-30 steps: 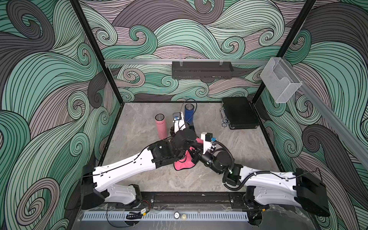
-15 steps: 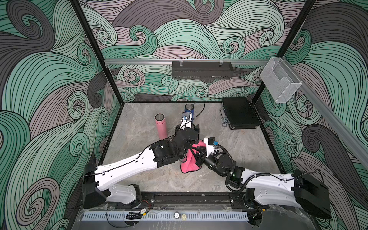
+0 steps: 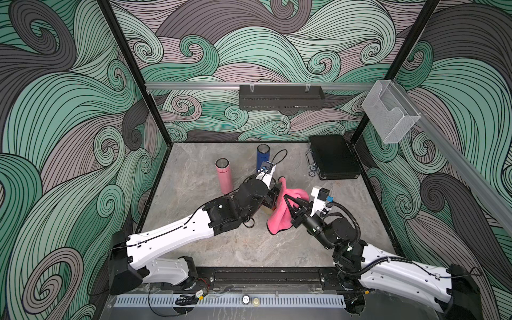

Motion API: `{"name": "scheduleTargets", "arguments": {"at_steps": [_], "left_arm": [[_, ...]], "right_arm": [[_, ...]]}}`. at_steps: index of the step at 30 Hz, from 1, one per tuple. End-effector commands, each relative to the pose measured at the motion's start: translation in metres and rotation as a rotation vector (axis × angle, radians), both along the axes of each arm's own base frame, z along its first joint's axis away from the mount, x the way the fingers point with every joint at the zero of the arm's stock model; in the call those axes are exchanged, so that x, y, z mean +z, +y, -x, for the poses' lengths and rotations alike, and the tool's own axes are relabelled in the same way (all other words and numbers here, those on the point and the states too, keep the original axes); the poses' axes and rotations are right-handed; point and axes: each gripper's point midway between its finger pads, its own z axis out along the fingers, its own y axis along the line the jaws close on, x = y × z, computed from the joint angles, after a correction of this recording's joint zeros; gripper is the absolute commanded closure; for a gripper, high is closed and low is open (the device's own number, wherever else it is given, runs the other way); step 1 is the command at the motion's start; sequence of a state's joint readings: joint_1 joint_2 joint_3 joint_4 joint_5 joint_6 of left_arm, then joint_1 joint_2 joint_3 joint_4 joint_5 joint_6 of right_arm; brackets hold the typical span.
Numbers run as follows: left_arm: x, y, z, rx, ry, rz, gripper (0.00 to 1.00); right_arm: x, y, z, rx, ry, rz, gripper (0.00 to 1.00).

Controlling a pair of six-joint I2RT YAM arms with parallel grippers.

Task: Wipe the surface of the thermos
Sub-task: Wipe the dirt from the surface of the thermos.

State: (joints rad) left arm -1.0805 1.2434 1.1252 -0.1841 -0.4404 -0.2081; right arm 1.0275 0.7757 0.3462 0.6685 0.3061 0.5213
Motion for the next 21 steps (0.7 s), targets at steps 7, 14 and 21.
{"name": "scheduleTargets", "arguments": {"at_steps": [7, 14, 21], "left_arm": [[0.022, -0.054, 0.050, -0.468, -0.105, 0.075, 1.00], [0.015, -0.048, 0.055, -0.575, -0.130, 0.050, 1.00], [-0.024, -0.034, 0.050, -0.701, -0.103, 0.065, 1.00]], "right_arm": [[-0.074, 0.010, -0.024, -0.025, 0.190, 0.030, 1.00], [-0.094, 0.000, -0.031, -0.034, 0.237, 0.026, 1.00], [-0.052, -0.021, -0.023, -0.023, 0.159, -0.013, 1.00]]}}
